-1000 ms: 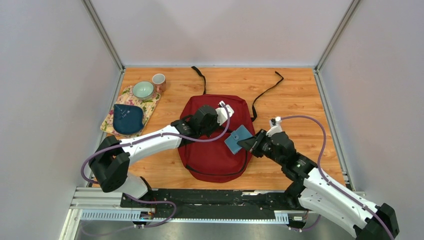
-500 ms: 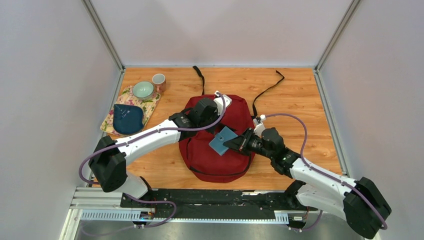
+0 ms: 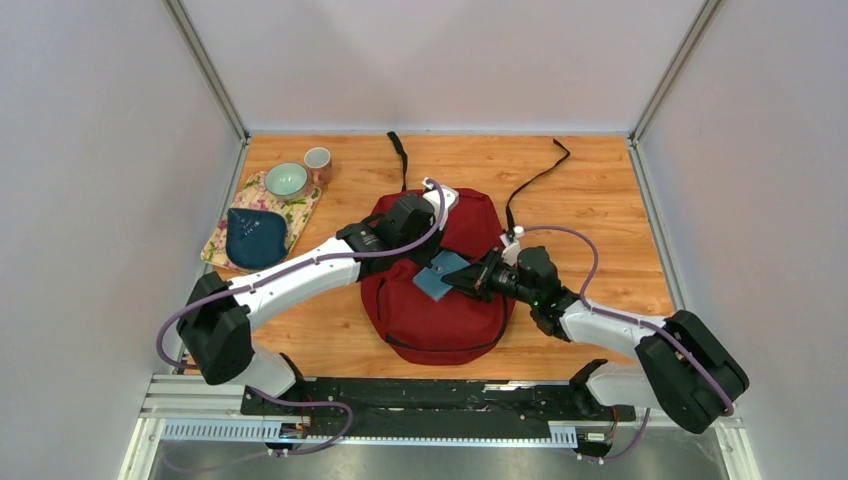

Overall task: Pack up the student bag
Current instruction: Place the personal item in the student bag.

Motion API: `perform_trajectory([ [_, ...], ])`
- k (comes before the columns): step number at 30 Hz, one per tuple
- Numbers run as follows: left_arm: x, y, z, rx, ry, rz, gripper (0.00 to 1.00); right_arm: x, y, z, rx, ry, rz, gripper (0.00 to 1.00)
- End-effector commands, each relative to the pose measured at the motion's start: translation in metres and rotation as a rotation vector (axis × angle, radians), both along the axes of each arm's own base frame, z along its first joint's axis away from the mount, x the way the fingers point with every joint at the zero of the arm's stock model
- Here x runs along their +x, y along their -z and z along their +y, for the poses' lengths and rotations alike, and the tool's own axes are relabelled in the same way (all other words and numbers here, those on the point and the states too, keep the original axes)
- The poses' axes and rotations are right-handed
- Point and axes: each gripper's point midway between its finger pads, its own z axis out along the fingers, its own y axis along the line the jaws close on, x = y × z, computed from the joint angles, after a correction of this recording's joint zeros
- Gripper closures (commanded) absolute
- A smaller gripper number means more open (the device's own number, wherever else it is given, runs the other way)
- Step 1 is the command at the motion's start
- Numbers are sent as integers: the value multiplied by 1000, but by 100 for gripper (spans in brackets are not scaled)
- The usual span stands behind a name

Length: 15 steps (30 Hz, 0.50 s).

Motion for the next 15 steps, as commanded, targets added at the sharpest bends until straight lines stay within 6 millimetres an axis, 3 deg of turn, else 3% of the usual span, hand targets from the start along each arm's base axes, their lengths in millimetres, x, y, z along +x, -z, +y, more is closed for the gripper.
perform_trajectory([
  [1,-6,-48,-13,-148,32,-52,100,23,-22,-11,94,45,-48,100],
  [10,-15,-55,-14,-183,62,-45,100,49,-6,-29,122,147,21,100],
  [15,-23,-48,-17,-175,97,0,100,61,-24,-40,178,191,-58,100],
])
